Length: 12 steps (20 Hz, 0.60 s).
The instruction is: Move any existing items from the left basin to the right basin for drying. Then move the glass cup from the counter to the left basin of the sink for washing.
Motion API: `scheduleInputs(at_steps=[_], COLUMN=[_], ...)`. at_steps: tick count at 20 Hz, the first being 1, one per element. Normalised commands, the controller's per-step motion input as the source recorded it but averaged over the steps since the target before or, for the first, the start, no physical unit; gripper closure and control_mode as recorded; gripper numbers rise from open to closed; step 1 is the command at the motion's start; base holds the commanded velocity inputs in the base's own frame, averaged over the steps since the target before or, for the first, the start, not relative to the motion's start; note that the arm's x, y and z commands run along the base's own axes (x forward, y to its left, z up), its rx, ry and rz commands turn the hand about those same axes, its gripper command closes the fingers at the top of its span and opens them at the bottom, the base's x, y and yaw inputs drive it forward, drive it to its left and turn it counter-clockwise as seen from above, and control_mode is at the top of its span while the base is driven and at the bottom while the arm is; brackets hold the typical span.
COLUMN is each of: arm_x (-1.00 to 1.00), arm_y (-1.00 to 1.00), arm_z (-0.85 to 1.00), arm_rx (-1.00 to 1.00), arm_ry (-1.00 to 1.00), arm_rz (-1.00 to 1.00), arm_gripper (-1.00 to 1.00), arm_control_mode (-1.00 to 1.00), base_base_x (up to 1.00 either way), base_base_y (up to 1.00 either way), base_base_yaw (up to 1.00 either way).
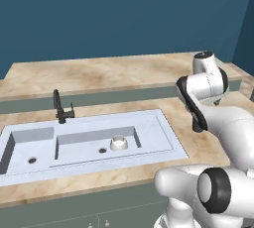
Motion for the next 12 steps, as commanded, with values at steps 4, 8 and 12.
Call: scheduleInputs(at_steps=[4, 8, 12], arm_x=[0.00, 0.00, 0.04], arm_y=[-0.25, -0.18, -0.16], arm_z=[-0.17, -0.21, -0.37], arm_rx=[-0.10, -0.07, -0.04], arm_ry=[0.00, 0.00, 0.01], arm_rz=[0.01, 0.02, 0.02], arm_gripper=[-1.00, -1.00, -1.00], arm_control_mode=[-1.00, -1.00, -1.00], base_base_x=[0.00, 0.00, 0.00], base_base_y=[0.00, 0.00, 0.00], base_base_yaw=[0.00, 0.00, 0.00])
